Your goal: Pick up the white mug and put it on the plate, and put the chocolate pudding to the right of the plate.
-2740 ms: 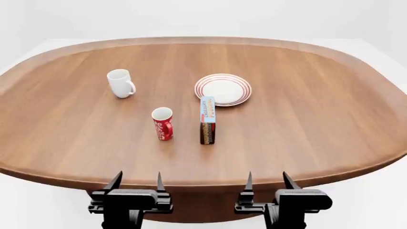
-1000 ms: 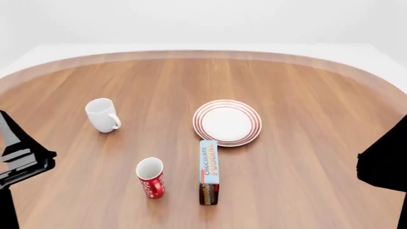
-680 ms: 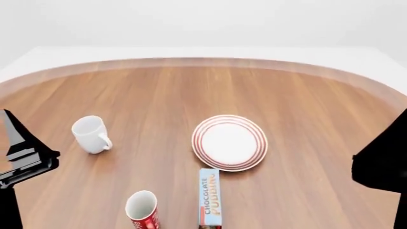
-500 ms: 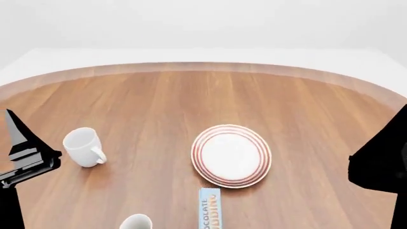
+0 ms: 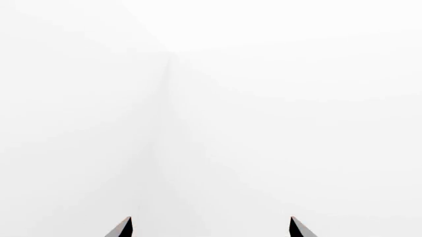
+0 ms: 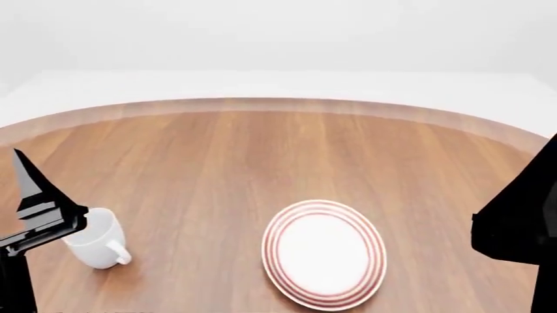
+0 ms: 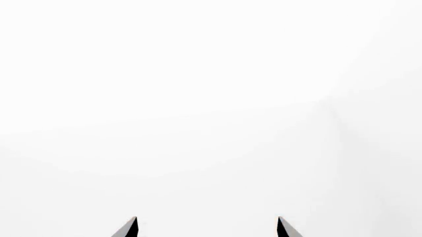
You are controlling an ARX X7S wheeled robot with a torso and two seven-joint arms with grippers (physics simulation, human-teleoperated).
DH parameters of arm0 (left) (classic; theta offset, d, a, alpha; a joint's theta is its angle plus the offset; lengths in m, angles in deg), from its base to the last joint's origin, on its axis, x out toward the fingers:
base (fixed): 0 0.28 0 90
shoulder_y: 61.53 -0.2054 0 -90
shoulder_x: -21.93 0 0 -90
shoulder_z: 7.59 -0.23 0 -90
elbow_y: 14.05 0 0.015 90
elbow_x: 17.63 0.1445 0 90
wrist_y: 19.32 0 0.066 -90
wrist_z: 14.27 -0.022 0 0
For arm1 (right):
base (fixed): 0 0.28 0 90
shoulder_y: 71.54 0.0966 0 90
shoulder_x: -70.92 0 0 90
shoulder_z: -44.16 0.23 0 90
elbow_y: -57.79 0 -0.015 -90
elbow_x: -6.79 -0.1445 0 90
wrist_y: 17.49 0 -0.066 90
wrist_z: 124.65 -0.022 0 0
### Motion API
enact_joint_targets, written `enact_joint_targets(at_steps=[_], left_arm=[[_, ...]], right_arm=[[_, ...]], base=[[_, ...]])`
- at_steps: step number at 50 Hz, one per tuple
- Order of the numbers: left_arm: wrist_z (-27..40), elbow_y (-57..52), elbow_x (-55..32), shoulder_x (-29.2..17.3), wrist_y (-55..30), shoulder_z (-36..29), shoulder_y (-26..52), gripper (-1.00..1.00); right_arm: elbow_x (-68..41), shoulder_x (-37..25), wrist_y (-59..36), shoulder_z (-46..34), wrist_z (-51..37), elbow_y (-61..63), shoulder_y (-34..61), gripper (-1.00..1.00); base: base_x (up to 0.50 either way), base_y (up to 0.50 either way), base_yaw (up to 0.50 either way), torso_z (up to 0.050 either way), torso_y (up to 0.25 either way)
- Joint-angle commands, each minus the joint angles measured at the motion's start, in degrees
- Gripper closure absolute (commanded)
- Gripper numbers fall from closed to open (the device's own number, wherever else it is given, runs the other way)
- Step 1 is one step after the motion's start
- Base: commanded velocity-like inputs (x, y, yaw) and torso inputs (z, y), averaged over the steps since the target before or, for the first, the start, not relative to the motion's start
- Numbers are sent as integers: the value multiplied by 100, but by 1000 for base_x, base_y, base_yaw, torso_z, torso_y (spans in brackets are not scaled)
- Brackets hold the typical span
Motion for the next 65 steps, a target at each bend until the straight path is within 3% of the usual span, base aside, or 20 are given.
enact_joint_targets(at_steps=[1, 10, 22, 34, 47, 54, 60, 65], left_arm=[[-82, -40, 52, 70, 26, 87, -25, -100], [-44, 16, 83, 57, 22, 36, -36, -100], [-18, 33, 147, 6, -16, -59, -44, -100], [70, 82, 560, -110, -244, -298, 5, -100], [143, 40, 630, -142, -392, -370, -3, -100], [179, 59, 602, -140, -488, -407, 29, -100], [219, 133, 642, -168, -1000, -602, 189, -100], [357, 73, 354, -2, -1984, -824, 495, -100]], right_arm=[[105, 93, 43, 103, 92, 30, 0, -100], [193, 105, -22, 117, -28, 19, 2, -100], [291, 72, -36, 40, -43, 2, 7, -100], [257, 55, -40, 70, -117, -13, -9, -100], [250, 33, 9, 40, -129, -30, -40, -100], [254, 23, 24, 9, -135, -35, -50, -100], [258, 10, 24, -8, -150, -55, -39, -100], [262, 0, 13, -38, -159, -56, -33, -100]], base=[[500, 9, 0, 0, 0], [30, 1, 0, 0, 0], [49, 451, 0, 0, 0], [0, 0, 0, 0, 0], [0, 0, 0, 0, -250], [0, 0, 0, 0, -20], [0, 0, 0, 0, 0], [0, 0, 0, 0, 0]])
